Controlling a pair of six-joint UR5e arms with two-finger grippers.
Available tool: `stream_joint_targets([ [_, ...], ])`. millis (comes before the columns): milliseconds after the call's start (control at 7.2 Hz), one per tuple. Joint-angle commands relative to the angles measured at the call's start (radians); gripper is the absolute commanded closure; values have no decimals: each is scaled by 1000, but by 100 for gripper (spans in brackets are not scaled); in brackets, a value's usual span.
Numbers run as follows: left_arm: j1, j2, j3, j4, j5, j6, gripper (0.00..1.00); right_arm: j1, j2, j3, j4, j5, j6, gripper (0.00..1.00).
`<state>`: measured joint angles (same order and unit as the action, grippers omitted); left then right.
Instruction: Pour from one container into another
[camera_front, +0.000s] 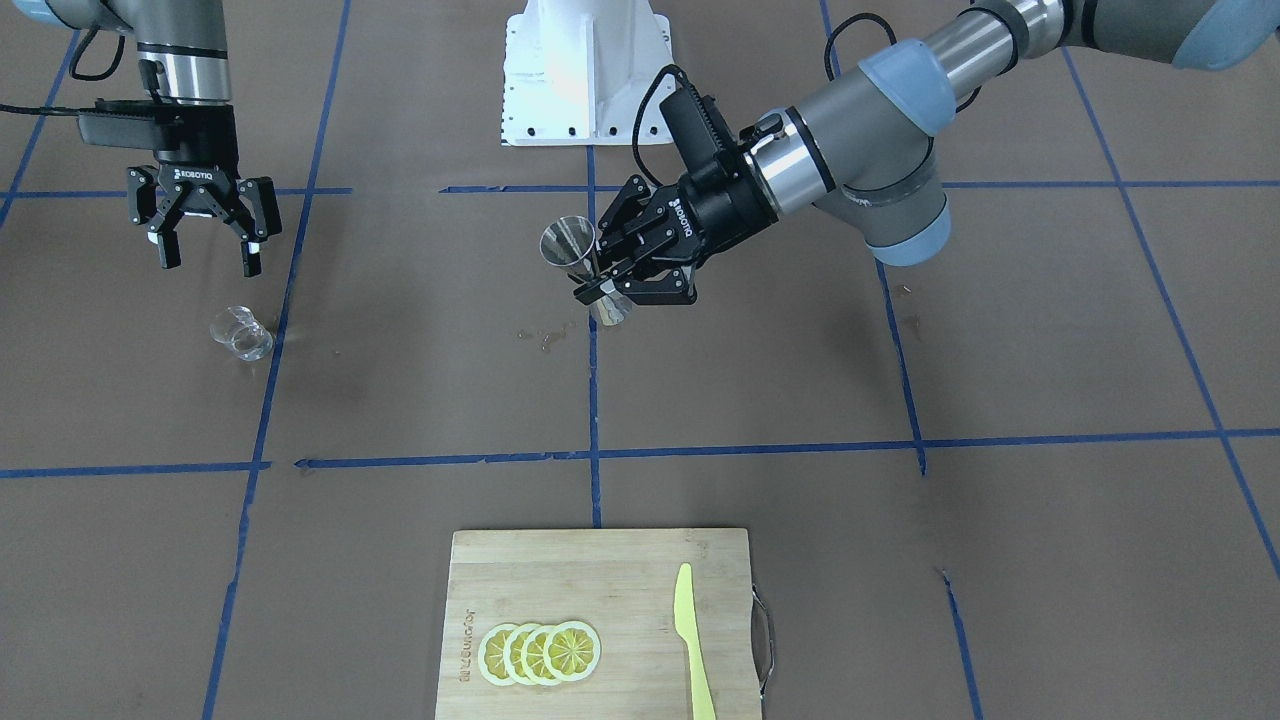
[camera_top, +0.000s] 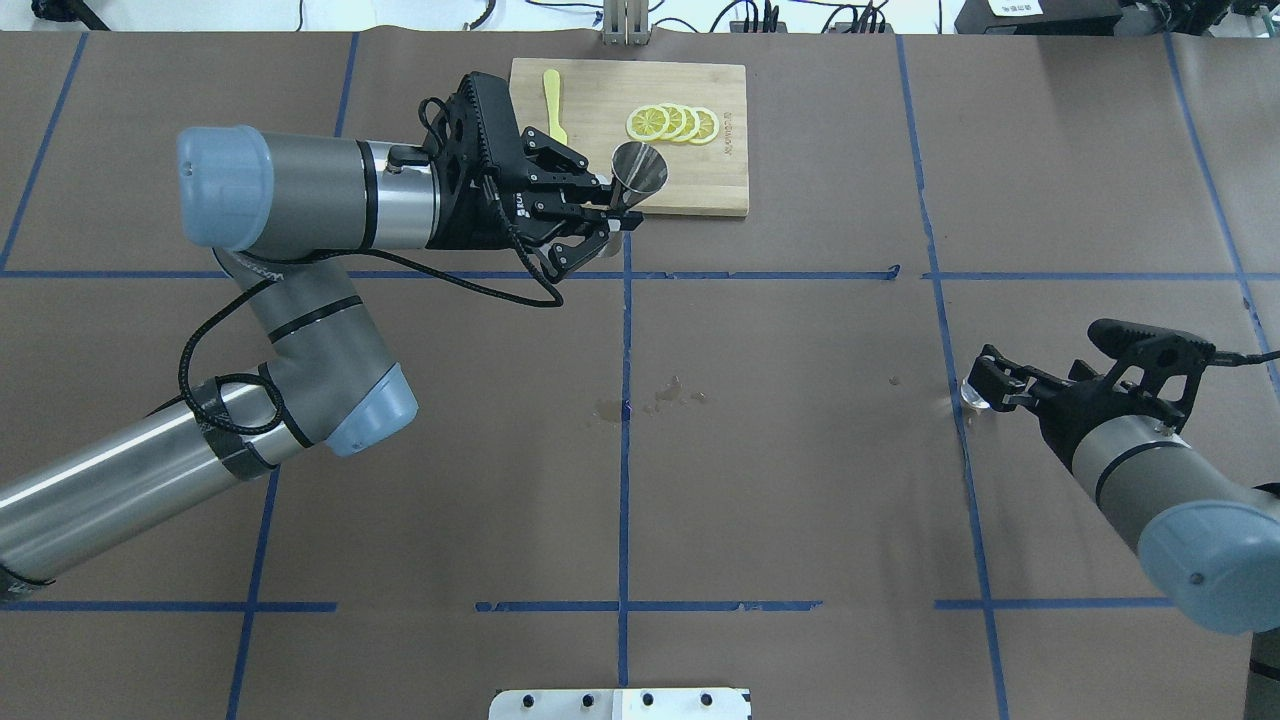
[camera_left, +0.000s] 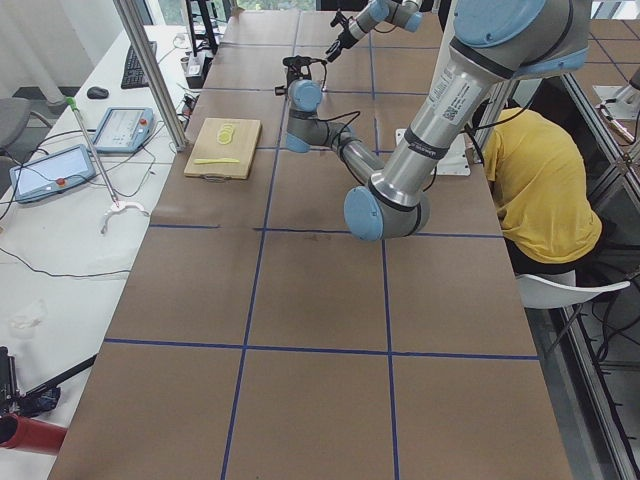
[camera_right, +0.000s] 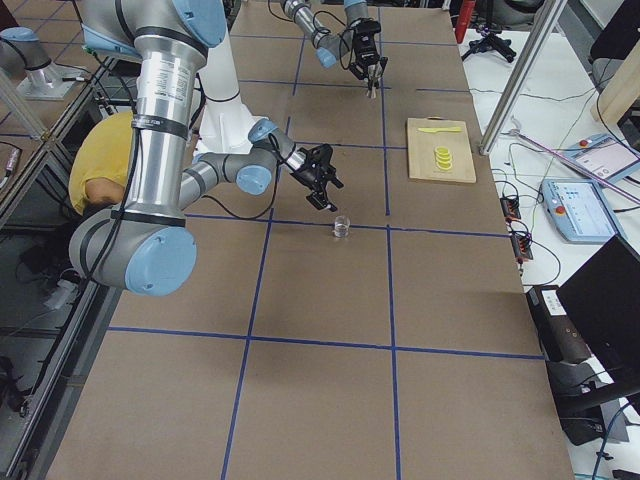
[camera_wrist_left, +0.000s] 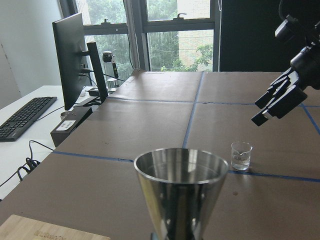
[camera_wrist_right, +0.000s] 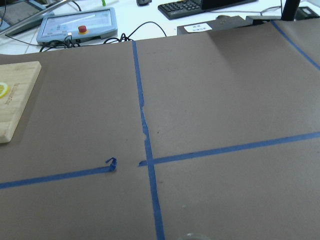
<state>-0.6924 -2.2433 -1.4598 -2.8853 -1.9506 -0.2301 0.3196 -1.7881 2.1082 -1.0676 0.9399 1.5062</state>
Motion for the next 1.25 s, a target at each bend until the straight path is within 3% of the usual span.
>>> stream_joint_targets([
  [0,4,1,1,-2,10,0,100,-88,10,-175,144,-226,14,0],
  [555,5,1,-1,-2,10,2,100,-125,36,-229,150,-349,52,0],
  [833,16,13,-2,-14,39,0,100,-125,122,-354,152,-389,54,0],
  [1111,16,14,-2,-15,39,0,100,-123,127,-378,152,-409,55,0],
])
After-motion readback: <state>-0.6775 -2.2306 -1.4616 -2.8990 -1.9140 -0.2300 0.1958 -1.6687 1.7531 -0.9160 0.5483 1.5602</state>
